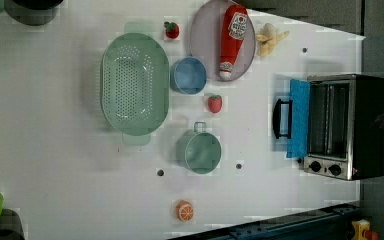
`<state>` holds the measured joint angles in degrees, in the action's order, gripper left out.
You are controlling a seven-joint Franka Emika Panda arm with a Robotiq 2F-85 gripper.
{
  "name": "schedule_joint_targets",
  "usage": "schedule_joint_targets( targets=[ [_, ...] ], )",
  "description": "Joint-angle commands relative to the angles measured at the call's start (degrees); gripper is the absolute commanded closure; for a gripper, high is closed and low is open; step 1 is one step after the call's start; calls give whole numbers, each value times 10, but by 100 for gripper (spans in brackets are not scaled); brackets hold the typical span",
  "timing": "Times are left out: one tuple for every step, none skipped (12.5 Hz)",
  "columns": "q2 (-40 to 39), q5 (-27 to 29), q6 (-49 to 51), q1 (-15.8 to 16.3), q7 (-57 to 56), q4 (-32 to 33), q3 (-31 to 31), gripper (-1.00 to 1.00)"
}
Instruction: Flap open oven.
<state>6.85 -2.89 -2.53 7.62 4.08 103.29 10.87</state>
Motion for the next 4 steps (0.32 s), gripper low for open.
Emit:
schedule_joint_targets(
  targets=[
    [17, 5, -1, -3, 28, -8, 1, 65],
    [16, 5, -1, -3, 28, -8, 1, 65],
    [15, 5, -1, -3, 28, -8, 1, 65],
    [14, 5, -1, -3, 28, -8, 1, 65]
  ],
)
